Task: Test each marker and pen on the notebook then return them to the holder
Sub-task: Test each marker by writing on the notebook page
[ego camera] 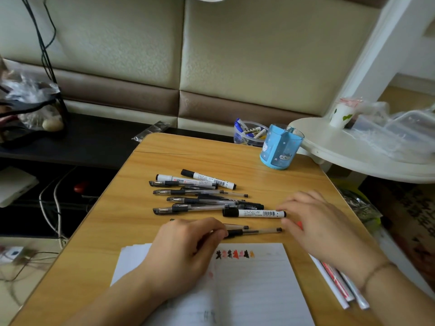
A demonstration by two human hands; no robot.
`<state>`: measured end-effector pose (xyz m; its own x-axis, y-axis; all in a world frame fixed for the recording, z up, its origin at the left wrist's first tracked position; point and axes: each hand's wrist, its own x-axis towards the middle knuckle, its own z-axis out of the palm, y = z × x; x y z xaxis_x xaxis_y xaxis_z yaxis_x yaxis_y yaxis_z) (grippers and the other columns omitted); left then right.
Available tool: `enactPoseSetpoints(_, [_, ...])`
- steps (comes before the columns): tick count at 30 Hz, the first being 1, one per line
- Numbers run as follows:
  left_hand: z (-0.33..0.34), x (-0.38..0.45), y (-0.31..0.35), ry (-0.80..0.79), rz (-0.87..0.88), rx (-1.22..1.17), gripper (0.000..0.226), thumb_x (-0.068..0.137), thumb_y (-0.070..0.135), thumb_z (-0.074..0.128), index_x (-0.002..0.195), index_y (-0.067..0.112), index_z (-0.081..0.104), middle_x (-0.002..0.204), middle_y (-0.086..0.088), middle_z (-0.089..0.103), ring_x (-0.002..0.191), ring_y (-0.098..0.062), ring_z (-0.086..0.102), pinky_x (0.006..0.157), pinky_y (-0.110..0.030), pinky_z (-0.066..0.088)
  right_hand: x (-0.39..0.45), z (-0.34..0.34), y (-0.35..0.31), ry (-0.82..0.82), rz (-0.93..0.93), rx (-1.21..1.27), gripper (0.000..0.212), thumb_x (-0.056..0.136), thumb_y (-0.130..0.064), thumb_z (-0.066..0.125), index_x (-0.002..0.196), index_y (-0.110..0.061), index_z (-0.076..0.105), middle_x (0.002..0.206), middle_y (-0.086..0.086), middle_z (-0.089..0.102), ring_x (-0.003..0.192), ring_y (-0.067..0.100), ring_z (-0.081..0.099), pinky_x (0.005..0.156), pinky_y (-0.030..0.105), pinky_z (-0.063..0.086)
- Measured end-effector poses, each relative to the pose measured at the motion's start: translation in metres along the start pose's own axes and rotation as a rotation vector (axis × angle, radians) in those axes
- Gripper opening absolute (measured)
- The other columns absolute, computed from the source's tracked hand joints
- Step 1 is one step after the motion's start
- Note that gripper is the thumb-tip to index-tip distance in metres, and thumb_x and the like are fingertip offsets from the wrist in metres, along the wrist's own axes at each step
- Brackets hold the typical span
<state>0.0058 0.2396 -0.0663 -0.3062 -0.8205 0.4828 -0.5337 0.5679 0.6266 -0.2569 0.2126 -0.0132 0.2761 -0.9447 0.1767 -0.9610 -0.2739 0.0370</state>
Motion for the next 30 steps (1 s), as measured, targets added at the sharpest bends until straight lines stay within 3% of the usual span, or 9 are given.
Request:
enactPoseSetpoints(5, [0.000, 0.000, 0.001, 0.001, 0.015, 0.019, 0.021, 0.094, 0.043, 0.047, 0.097, 0.032, 0.064, 0.073, 0.013, 0.066, 0.064, -0.006, 0.061, 0.053, -0.031, 0.048, 0.033, 0.016, 0.001, -0.128, 0.064, 0.022, 0.033, 0.090, -0.043, 0.060, 0.123, -0.044, 0.058, 0.115, -0.022, 0.053, 0.113, 0.004, 0.039, 0.088, 0.026, 0.043])
enactPoseSetpoints(8, [-0.001, 0.001, 0.003, 0.049, 0.028, 0.029, 0.015, 0.091, 0.038, 0.054, 0.101, 0.033, 0.064, 0.084, 0.025, 0.058, 0.071, 0.005, 0.054, 0.057, -0.020, 0.046, 0.025, 0.005, 0.001, -0.056, 0.061, 0.028, 0.019, 0.088, -0.041, 0.063, 0.106, -0.045, 0.061, 0.106, -0.026, 0.054, 0.108, 0.002, 0.041, 0.087, 0.025, 0.042])
enactPoseSetpoints(10, [-0.001, 0.002, 0.005, 0.095, 0.043, 0.084, 0.026, 0.090, 0.041, 0.057, 0.113, 0.031, 0.063, 0.095, 0.027, 0.051, 0.084, 0.004, 0.051, 0.067, -0.019, 0.046, 0.014, -0.009, 0.002, 0.012, 0.053, 0.075, 0.017, 0.086, -0.036, 0.067, 0.094, -0.049, 0.058, 0.096, -0.028, 0.054, 0.103, 0.002, 0.044, 0.084, 0.026, 0.043])
enactPoseSetpoints(14, [-0.002, 0.004, 0.011, 0.110, 0.076, 0.252, 0.051, 0.089, 0.055, 0.054, 0.130, 0.026, 0.054, 0.124, 0.011, 0.052, 0.111, -0.013, 0.050, 0.089, -0.027, 0.045, -0.014, -0.036, -0.019, 0.114, 0.035, 0.267, 0.019, 0.078, -0.033, 0.074, 0.084, -0.047, 0.062, 0.079, -0.029, 0.059, 0.085, -0.003, 0.052, 0.063, 0.016, 0.036])
enactPoseSetpoints(18, [-0.002, 0.003, 0.016, 0.041, 0.141, 0.317, 0.036, 0.094, 0.053, 0.046, 0.114, 0.029, 0.061, 0.106, 0.013, 0.061, 0.093, -0.015, 0.057, 0.073, -0.033, 0.047, -0.035, -0.037, -0.055, 0.131, 0.006, 0.741, 0.014, 0.075, -0.047, 0.075, 0.087, -0.042, 0.072, 0.081, -0.018, 0.069, 0.074, 0.005, 0.062, 0.056, 0.014, 0.043])
enactPoseSetpoints(20, [-0.003, 0.002, 0.017, -0.009, 0.160, 0.304, 0.025, 0.093, 0.049, 0.045, 0.103, 0.031, 0.059, 0.088, 0.014, 0.062, 0.079, -0.013, 0.057, 0.060, -0.025, 0.043, -0.042, -0.029, -0.073, 0.146, 0.021, 1.070, 0.030, 0.070, -0.058, 0.072, 0.089, -0.035, 0.070, 0.072, 0.002, 0.072, 0.061, 0.012, 0.065, 0.056, 0.023, 0.050])
enactPoseSetpoints(22, [-0.003, 0.002, 0.020, -0.062, 0.200, 0.307, 0.020, 0.092, 0.046, 0.047, 0.095, 0.029, 0.056, 0.076, 0.011, 0.061, 0.068, -0.012, 0.054, 0.055, -0.022, 0.032, -0.047, -0.013, -0.085, 0.099, 0.059, 1.405, 0.041, 0.063, -0.059, 0.078, 0.081, -0.024, 0.065, 0.056, 0.016, 0.065, 0.050, 0.027, 0.061, 0.049, 0.030, 0.048])
enactPoseSetpoints(25, [-0.002, 0.001, 0.023, -0.139, 0.264, 0.285, 0.015, 0.092, 0.034, 0.049, 0.094, 0.024, 0.061, 0.080, 0.010, 0.062, 0.071, -0.012, 0.055, 0.059, -0.020, 0.033, -0.047, 0.004, -0.095, 0.026, 0.089, 1.462, 0.042, 0.060, -0.058, 0.080, 0.074, -0.023, 0.061, 0.049, 0.015, 0.060, 0.043, 0.026, 0.056, 0.045, 0.030, 0.046])
enactPoseSetpoints(30, [-0.005, 0.002, 0.024, -0.182, 0.198, 0.103, 0.029, 0.099, 0.039, 0.046, 0.118, 0.021, 0.057, 0.103, 0.008, 0.061, 0.090, -0.013, 0.057, 0.073, -0.024, 0.044, -0.045, 0.007, -0.086, 0.135, 0.178, 1.511, 0.044, 0.055, -0.057, 0.082, 0.075, -0.023, 0.063, 0.050, 0.016, 0.059, 0.042, 0.023, 0.054, 0.042, 0.025, 0.042])
